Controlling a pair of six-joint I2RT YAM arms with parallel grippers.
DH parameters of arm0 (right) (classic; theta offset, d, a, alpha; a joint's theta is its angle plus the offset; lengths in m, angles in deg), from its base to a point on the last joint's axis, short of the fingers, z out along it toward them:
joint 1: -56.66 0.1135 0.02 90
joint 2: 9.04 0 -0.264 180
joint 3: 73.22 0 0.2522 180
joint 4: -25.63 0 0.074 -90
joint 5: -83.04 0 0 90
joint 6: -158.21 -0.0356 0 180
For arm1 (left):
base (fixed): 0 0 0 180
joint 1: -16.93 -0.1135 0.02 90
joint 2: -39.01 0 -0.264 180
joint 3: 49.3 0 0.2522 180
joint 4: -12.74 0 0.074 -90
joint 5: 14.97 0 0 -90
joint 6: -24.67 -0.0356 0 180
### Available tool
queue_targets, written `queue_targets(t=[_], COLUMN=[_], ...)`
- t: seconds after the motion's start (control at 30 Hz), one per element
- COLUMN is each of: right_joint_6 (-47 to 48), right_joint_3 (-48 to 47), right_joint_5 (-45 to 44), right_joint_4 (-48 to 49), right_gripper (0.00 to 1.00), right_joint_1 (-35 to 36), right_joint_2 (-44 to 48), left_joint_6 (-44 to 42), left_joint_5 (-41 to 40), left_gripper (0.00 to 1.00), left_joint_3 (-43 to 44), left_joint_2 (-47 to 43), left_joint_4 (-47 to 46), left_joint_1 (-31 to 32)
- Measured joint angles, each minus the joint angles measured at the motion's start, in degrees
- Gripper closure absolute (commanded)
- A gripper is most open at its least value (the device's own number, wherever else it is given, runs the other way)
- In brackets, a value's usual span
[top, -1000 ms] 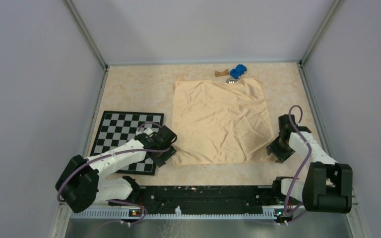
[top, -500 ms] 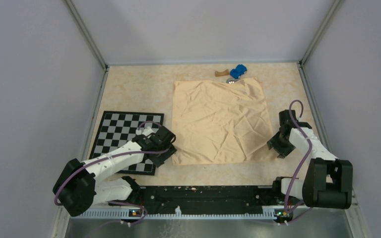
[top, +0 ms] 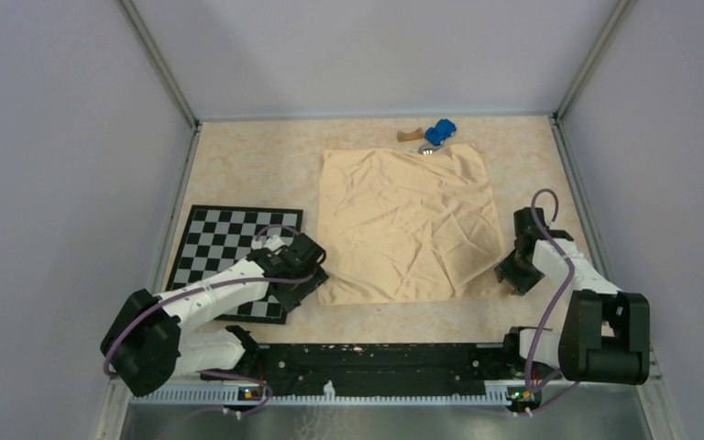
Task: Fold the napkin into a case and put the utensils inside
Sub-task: Pick up the flattened napkin from the center of the board.
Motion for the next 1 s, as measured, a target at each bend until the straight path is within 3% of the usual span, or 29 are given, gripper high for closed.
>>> queue_targets(t=[0.27, 0.73, 1.0], right_joint_6=[0.6, 0.3, 0.3], right_joint_3=[0.9, 3.3, 3.8], right_joint_5=[-1.4, 1.2, 2.1], right_joint_4=[0.4, 4.9, 6.0], right_gripper=[1.0, 1.0, 1.0], right_joint_1=[-0.1, -0.1, -0.1], right_joint_2=[1.3, 4.8, 5.2], left_joint_6=[0.2, 4.2, 9.4], left_joint_5=[1.3, 2.9, 5.6], left_gripper=[0.23, 0.4, 0.34], left_joint_3=[1.0, 5.3, 7.2], left_joint_2=[4.5, 10.7, 13.0], left_joint_4=[0.9, 4.2, 7.3], left_joint_1=[0.0, 1.1, 3.7])
